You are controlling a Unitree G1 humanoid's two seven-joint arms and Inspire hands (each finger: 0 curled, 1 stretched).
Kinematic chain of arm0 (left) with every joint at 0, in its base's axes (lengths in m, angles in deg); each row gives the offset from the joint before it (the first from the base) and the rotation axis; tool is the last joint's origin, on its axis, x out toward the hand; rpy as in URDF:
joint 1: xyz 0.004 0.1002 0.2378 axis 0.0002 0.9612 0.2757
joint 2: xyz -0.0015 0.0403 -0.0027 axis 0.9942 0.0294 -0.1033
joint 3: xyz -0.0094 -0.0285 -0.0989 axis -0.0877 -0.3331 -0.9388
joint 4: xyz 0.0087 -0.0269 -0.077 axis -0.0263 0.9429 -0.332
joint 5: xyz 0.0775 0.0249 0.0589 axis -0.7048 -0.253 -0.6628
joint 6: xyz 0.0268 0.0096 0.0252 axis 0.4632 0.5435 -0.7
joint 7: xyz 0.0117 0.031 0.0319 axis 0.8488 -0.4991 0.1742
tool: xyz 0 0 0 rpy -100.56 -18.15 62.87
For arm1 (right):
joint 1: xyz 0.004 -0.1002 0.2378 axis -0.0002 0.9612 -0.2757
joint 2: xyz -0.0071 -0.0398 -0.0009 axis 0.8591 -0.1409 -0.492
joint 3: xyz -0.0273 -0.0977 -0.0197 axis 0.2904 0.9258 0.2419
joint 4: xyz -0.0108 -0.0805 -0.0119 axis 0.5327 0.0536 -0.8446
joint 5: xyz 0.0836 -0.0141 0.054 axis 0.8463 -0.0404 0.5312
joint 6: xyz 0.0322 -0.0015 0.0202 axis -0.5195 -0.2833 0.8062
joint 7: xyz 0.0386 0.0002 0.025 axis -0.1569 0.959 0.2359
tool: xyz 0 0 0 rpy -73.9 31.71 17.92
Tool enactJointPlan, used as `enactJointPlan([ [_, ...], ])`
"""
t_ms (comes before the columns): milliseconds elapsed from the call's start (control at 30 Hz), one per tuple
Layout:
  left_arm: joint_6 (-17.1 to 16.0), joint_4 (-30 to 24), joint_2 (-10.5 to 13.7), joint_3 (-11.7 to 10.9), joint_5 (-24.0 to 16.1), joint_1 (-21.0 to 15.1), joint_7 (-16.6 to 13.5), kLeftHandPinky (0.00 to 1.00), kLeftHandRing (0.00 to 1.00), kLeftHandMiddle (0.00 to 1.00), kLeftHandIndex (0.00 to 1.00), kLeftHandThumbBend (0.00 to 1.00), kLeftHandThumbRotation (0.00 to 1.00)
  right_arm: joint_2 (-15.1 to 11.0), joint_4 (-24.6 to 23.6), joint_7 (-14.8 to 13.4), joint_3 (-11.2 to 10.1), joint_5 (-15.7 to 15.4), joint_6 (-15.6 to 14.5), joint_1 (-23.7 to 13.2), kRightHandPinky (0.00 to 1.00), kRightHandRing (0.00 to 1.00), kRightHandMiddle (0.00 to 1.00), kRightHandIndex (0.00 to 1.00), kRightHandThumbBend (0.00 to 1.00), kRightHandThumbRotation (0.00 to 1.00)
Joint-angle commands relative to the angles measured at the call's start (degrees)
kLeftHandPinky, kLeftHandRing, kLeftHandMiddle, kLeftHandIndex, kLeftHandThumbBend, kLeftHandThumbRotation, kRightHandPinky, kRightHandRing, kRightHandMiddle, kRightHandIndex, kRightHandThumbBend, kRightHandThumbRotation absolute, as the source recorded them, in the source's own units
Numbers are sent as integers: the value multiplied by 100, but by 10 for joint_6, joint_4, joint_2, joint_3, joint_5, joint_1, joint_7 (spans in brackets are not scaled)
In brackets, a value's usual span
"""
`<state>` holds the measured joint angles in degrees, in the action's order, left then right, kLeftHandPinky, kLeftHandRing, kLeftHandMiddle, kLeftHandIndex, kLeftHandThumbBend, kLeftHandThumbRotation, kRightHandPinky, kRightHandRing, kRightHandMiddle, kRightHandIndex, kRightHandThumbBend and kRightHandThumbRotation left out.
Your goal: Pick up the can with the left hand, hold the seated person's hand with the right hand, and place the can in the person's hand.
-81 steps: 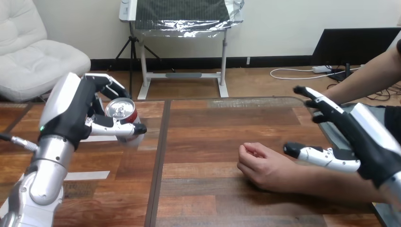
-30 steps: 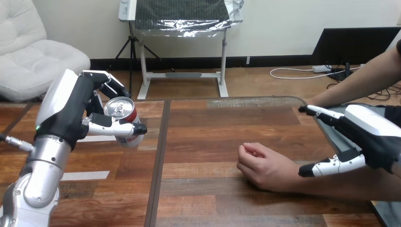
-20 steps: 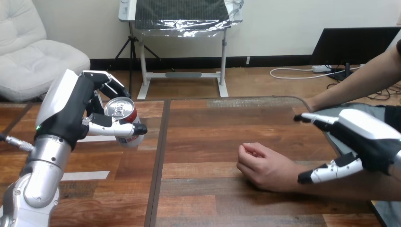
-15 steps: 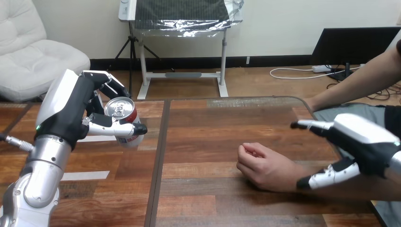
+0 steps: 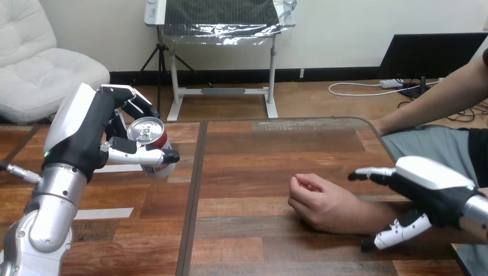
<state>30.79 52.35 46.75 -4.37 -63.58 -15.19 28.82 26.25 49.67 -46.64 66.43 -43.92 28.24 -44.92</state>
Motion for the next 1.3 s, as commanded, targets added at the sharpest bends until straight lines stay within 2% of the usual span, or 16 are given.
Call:
enactJointPlan([
  [0,-10,-33,5,-16,6,-24,-7,13,16,34,40,85,0,-5,12,-19,9,-7,4,-47,91,89,90,90,100,47],
  [167,-9,-35,5,-16,6,-24,-7,13,16,34,40,85,0,-4,21,-15,17,-12,-2,-51,91,89,90,89,100,47],
  [533,-10,-38,6,-19,9,-22,-5,13,16,35,40,85,0,-7,47,-25,33,-27,-2,-58,90,89,90,89,100,44],
  [967,-19,-38,10,-22,12,-20,-4,15,18,35,40,85,0,-6,75,-31,40,-29,-6,-66,89,89,90,90,100,40],
  [1267,-34,-28,11,-24,12,-20,-7,13,17,34,39,86,0,-8,85,-31,47,-36,-15,-74,88,88,89,90,100,41],
])
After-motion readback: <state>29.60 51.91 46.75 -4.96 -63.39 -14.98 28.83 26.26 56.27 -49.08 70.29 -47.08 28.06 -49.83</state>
